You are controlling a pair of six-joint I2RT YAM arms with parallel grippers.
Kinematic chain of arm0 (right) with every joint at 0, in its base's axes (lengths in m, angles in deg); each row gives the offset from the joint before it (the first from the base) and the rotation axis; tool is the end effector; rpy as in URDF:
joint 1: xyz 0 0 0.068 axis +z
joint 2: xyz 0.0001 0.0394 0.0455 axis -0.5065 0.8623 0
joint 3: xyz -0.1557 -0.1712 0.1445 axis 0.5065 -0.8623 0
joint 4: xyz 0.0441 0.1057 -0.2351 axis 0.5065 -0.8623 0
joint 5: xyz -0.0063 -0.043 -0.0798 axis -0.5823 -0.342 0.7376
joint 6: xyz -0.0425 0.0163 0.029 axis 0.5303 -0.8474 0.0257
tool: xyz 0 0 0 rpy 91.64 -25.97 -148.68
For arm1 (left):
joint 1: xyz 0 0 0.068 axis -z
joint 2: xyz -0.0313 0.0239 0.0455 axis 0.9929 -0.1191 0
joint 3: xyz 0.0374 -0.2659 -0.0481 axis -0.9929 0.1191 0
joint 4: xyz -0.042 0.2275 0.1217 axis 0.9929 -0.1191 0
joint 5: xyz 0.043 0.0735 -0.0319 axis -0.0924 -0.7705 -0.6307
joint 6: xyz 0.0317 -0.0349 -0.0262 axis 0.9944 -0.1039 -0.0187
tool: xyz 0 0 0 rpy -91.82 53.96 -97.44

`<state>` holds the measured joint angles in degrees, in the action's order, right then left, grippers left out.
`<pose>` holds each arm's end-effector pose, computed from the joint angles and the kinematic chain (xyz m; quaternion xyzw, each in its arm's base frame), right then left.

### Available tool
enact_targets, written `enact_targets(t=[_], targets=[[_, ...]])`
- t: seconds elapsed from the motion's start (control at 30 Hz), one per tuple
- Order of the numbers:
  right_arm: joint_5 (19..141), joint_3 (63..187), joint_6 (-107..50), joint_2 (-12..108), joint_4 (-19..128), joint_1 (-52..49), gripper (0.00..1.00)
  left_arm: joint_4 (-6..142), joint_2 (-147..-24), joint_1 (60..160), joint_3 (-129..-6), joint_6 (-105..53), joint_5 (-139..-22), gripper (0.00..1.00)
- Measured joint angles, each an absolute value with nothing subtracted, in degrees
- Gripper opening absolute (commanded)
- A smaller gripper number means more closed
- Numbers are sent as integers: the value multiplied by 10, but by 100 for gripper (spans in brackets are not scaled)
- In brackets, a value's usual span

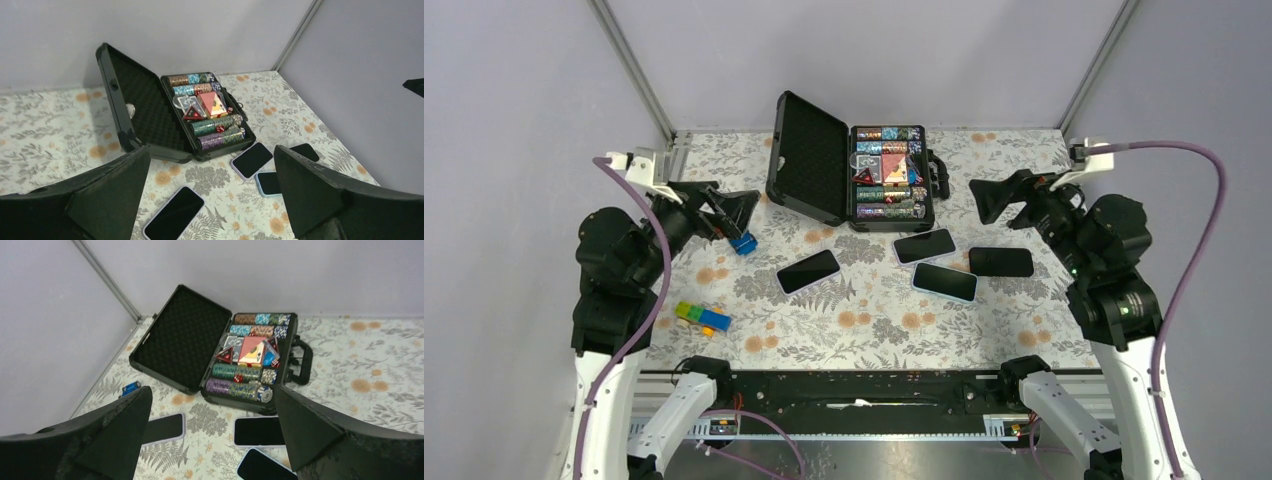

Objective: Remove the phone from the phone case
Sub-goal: Pick up the phone at the center of the board.

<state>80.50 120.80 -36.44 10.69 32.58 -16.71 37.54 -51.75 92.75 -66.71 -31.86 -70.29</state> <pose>0.1231 0.0348 0.4731 -0.0403 0.6736 0.2237 0.7033 0.1079 -0.0296 0.4652 0.0695 0.6942 -0.2708 0.6633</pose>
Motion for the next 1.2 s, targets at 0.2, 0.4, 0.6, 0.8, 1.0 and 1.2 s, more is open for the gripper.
enact_targets(t=[0.2, 0.4, 0.6, 0.8, 1.0, 1.2], targets=[[679, 1156, -353, 142, 352, -168, 99, 410, -498, 927, -604, -347, -686, 99], [517, 1125, -358, 246, 427, -115, 98, 452, -460, 927, -547, -357, -667, 99], [491, 1118, -351, 350, 483, -4, 93, 451, -430, 927, -539, -362, -748, 99], [507, 1236, -287, 536, 451, 102, 90, 431, -395, 927, -539, -368, -871, 99], [553, 1331, -254, 708, 445, 170, 95, 406, -359, 927, -539, -365, -968, 99], [637, 1431, -217, 850, 411, 207, 33, 388, -350, 927, -539, -360, -1003, 99]])
